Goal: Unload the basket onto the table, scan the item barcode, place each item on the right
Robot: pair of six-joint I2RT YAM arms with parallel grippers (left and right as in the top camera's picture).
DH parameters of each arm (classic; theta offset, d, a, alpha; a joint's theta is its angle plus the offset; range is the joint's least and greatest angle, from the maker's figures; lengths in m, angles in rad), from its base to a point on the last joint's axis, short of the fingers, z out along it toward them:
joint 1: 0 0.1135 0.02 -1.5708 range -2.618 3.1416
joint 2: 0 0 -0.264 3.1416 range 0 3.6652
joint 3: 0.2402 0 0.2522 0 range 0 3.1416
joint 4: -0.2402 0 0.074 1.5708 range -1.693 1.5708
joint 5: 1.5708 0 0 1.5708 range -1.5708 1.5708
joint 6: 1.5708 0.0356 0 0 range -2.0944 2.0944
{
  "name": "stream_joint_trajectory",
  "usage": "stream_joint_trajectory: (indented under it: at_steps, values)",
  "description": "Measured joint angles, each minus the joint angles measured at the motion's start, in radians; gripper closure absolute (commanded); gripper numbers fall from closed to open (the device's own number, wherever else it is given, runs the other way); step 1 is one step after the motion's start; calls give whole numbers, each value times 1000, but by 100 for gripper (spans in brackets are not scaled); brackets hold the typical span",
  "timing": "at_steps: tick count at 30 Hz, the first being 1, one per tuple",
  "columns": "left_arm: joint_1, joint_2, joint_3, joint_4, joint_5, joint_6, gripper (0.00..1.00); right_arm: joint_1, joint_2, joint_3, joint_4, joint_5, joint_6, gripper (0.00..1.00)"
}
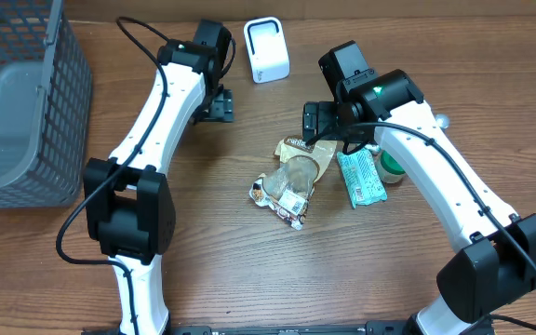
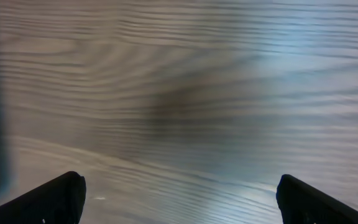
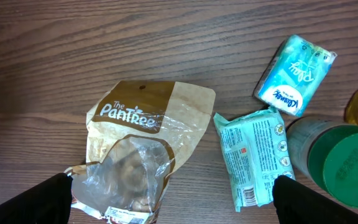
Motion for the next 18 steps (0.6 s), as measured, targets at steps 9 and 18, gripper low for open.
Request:
stream_joint_trajectory:
  at_steps: [9, 18]
  values:
    - [31, 0, 0, -4, -119, 0, 0, 0, 0, 0, 0, 0, 0, 0]
    - [34, 0, 0, -4, -130, 0, 1, 0, 0, 0, 0, 0, 0, 0]
